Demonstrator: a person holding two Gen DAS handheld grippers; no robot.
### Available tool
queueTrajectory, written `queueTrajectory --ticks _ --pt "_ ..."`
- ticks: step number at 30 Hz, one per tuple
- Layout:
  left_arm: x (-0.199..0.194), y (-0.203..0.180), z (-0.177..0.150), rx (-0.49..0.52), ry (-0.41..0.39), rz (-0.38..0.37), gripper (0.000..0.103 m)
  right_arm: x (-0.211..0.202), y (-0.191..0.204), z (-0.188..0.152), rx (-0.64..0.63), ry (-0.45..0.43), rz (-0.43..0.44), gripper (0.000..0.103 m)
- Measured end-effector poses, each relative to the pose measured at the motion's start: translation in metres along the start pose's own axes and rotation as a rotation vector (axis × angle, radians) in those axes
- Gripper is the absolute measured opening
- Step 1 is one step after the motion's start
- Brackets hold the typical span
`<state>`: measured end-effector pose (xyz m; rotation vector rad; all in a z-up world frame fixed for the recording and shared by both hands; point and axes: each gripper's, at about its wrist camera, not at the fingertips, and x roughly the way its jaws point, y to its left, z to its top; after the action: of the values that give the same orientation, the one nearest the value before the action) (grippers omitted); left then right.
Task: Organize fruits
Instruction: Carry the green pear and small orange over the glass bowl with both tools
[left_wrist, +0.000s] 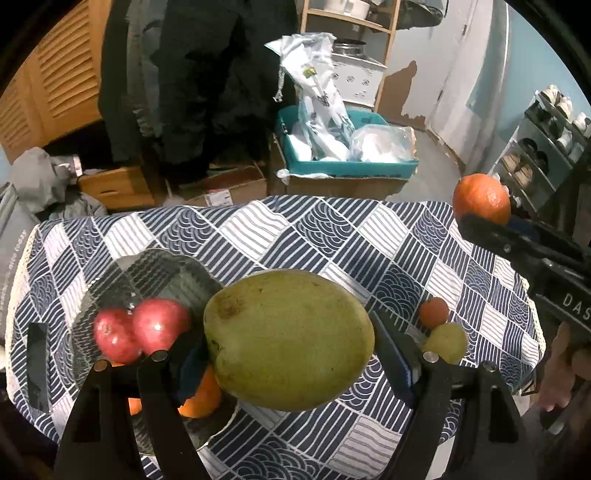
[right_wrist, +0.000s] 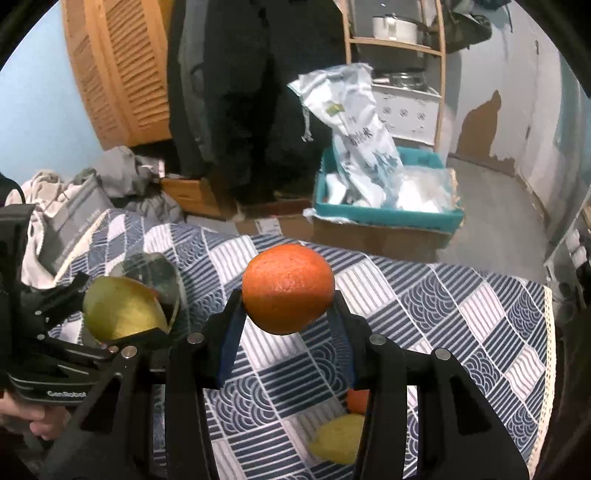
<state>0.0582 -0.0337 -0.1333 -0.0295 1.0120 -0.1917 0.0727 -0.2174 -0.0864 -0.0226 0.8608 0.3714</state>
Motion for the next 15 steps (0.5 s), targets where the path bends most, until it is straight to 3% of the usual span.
queueTrajectory --ticks 15 --pt "-0.032 0.049 -0.012 -0.083 -0.043 0.035 0.082 -0.001 0.056 0.019 -0.084 -0.029 0.061 0.044"
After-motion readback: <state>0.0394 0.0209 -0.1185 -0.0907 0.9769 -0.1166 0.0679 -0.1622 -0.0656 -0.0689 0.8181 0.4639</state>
